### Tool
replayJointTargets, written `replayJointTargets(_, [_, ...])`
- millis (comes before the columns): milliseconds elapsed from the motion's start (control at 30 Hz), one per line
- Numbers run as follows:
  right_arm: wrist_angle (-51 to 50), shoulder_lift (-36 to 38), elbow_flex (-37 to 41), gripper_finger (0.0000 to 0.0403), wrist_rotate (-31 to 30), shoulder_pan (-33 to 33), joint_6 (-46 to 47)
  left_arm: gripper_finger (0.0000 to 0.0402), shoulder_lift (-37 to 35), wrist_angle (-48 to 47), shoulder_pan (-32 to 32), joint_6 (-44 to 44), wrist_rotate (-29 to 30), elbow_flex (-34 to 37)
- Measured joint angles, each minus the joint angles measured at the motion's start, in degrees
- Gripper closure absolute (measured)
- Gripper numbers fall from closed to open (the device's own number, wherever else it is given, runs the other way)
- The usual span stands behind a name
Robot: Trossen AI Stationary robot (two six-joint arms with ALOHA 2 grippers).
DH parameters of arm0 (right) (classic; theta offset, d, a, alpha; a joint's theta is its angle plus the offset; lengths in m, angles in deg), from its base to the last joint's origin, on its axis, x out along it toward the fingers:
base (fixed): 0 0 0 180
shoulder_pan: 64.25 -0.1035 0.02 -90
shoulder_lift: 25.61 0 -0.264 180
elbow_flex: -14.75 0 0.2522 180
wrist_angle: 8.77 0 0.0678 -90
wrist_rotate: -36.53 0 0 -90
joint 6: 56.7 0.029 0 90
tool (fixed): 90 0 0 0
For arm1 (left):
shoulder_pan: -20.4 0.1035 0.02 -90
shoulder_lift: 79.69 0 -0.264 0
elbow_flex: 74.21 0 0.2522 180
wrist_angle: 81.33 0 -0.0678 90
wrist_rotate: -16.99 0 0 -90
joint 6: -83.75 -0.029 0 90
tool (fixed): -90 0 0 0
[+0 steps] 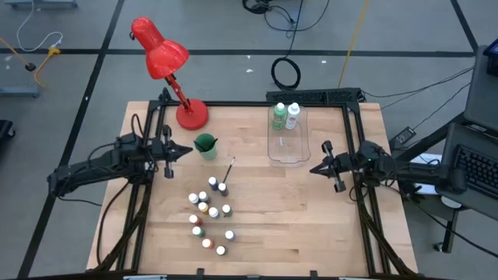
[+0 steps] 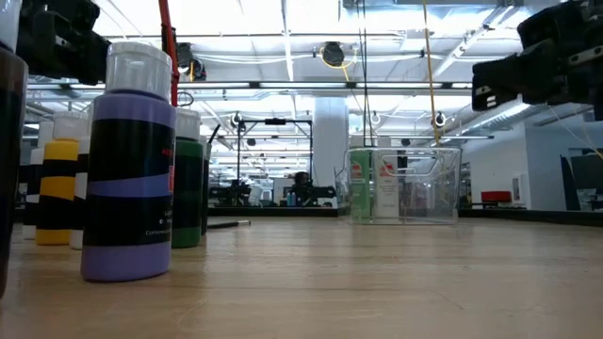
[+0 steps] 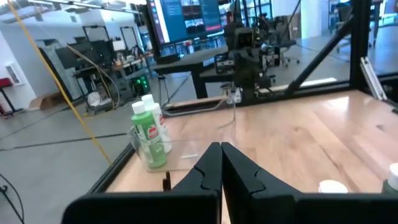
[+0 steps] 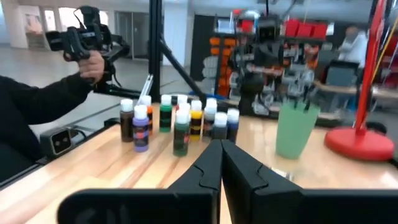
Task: Pick & Place Paint Supplies
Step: Put the small black paint bottle into the transparent bin
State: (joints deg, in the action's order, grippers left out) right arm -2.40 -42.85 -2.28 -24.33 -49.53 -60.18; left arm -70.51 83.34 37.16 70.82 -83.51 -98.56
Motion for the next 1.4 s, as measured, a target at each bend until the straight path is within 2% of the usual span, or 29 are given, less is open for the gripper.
replayJointTargets(100, [-2.24, -0.1, 0.02, 0.0403, 2.55, 2.31, 1.17, 0.0401, 0.18, 1.08, 0.0, 0.55, 1.16, 0.0])
replayJointTargets(267, [-1.56, -0.1, 0.02, 0.0403, 2.41, 2.55, 0.27, 0.04, 0.18, 1.33, 0.0, 1.5, 4.63, 0.0])
replayJointTargets(533, [-1.36, -0.1, 0.04, 0.0395, 2.47, 2.44, 0.73, 0.0382, 0.18, 1.27, 0.02, 2.6, 4.59, 0.0])
replayJointTargets(867, [0.74, -0.11, 0.04, 0.0388, 2.48, 2.44, 0.43, 0.0399, 0.18, 1.29, 0.04, 2.76, 4.59, 0.0])
replayJointTargets(1167, [0.74, -0.12, 0.04, 0.0387, 2.48, 2.44, -0.36, 0.0379, 0.18, 1.29, 0.04, 2.74, 4.57, 0.0])
replayJointTargets(1400, [1.0, -0.12, 0.04, 0.0387, 2.48, 2.42, -0.26, 0.0389, 0.18, 1.31, 0.04, 2.74, 4.57, 0.0])
